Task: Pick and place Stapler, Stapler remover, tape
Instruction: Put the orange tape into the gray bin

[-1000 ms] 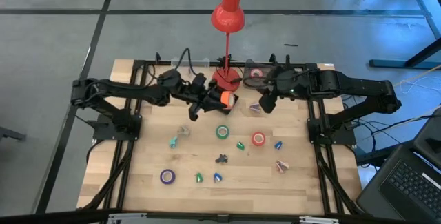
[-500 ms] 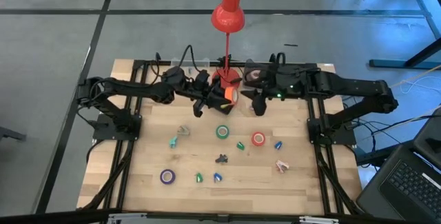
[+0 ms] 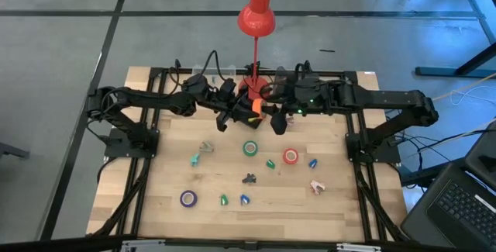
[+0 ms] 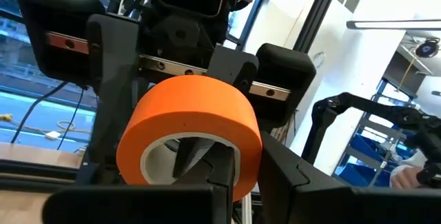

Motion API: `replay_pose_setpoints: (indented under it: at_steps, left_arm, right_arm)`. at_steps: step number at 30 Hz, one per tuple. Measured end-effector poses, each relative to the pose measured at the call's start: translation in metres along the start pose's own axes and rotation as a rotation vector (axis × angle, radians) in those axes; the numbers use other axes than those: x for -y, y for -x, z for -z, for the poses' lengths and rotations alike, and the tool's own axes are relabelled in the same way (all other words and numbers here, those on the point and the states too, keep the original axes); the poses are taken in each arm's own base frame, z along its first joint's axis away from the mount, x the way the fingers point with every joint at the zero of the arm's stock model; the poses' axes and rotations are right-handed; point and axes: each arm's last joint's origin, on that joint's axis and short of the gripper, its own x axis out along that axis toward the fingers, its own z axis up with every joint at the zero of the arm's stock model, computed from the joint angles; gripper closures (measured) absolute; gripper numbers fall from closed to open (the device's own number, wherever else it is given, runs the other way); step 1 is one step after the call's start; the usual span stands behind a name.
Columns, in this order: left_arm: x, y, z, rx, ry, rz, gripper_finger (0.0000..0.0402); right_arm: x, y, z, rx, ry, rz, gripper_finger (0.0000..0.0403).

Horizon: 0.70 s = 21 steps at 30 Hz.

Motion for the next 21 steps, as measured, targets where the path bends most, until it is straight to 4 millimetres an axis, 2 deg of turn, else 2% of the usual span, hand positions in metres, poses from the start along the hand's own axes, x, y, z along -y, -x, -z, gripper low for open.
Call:
replay_pose_setpoints:
  at_steps: [4, 11, 13, 17, 21]
  left_arm:
    - [0.0, 0.0, 0.0, -0.003, -0.013, -0.004, 0.0369]
    - [-0.001, 0.0, 0.0, 0.0, -0.015, -0.018, 0.0364]
    - [-0.002, 0.0, 0.0, 0.001, 0.015, -0.031, 0.0334]
    - [-0.008, 0.004, 0.0, -0.02, 0.072, -0.062, 0.0244]
    - [-0.021, 0.015, -0.001, -0.081, 0.088, -0.126, 0.0168]
  right_arm:
    - [0.0, 0.002, -0.001, 0.005, -0.002, -0.003, 0.0363]
    - [0.002, 0.006, -0.002, 0.012, 0.01, 0.001, 0.0369]
    - [0.003, 0.007, -0.003, 0.016, 0.018, 0.005, 0.0369]
    - [0.007, 0.024, -0.007, 0.032, 0.026, 0.053, 0.0369]
    - [0.016, 0.056, -0.011, -0.043, 0.022, 0.182, 0.0369]
